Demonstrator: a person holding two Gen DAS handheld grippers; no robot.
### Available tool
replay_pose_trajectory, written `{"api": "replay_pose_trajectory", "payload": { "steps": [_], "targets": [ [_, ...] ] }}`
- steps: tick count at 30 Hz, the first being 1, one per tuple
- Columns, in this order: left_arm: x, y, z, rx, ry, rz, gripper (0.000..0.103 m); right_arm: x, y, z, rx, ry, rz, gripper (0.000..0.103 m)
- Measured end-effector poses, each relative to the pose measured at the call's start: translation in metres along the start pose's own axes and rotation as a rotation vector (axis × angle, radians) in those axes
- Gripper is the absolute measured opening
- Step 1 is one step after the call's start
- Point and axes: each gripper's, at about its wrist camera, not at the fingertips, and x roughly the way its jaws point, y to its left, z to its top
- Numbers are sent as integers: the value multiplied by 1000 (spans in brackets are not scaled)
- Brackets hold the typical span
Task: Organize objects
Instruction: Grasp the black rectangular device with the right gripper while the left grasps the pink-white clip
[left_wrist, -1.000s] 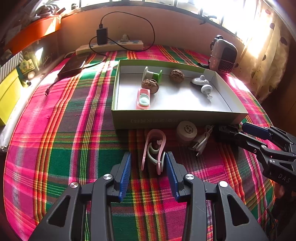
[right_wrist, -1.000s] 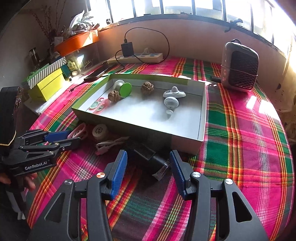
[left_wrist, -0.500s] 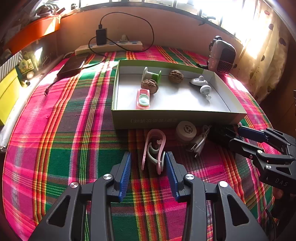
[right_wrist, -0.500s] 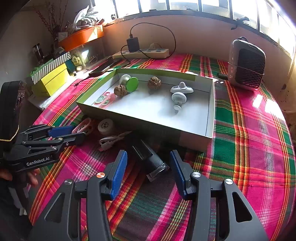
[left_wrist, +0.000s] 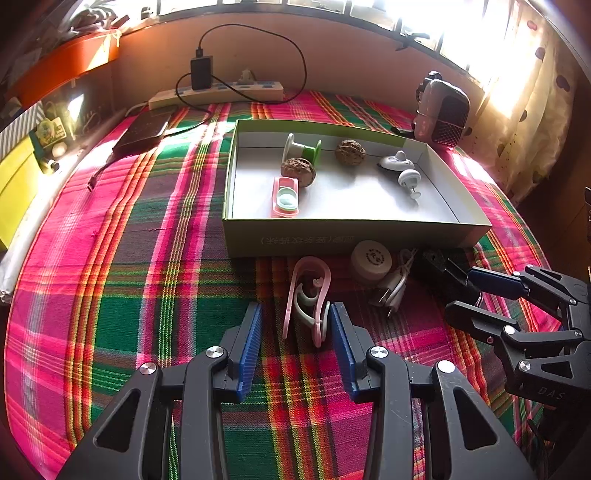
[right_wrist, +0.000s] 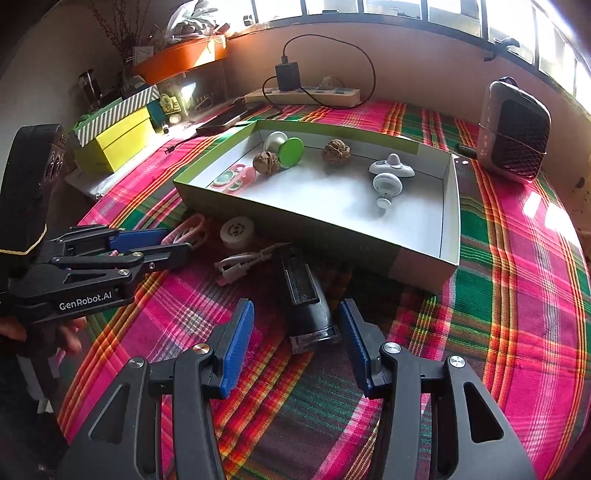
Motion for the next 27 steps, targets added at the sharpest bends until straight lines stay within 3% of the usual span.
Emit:
{"api": "replay_pose_trajectory", "payload": {
  "steps": [14,27],
  "targets": [
    [2,-3,1,10,-8,13,35,16,11,5,-72,19,-79,49],
    [4,-5,3,17,-20,35,36,17,9,7,-65,15,-88,49]
  ]
}}
